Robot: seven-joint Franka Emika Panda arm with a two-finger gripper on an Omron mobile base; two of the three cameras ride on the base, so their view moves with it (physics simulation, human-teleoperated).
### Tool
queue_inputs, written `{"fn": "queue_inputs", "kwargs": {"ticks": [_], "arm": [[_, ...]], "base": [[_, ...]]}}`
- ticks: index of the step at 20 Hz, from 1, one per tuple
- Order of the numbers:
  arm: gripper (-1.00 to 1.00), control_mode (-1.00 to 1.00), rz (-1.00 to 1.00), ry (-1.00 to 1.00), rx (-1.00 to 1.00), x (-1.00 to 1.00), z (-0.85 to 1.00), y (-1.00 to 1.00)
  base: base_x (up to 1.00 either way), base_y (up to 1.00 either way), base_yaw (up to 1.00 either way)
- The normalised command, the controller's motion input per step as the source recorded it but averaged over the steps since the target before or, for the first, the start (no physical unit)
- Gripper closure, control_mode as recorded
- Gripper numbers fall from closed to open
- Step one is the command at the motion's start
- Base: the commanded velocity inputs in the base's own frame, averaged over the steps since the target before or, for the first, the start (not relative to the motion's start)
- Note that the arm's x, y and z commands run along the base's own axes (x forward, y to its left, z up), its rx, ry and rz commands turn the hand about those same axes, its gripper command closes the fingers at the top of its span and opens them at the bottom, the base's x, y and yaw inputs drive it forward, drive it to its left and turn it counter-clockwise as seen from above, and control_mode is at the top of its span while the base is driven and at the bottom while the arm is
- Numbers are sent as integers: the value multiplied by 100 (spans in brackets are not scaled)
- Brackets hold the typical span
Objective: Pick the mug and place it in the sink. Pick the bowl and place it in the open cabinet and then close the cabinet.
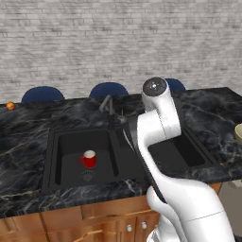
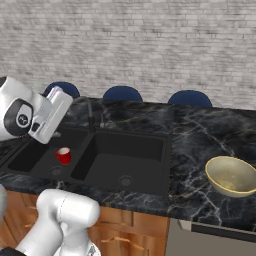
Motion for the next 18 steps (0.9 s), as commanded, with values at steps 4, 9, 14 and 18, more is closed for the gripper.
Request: {"fn": "queue_inputs", "kwargs": {"ticks": [4,9,14,18], "arm": [[-100,-100,0,3,47,0,3,-42],[-100,100,0,2,18,0,0,-13],[-100,100,0,0,0,0,0,0],[-100,100,0,0,0,0,0,0]], "base": [[0,0,0],[0,-42,0],[-12,-100,0],[-4,-99,-8]]}}
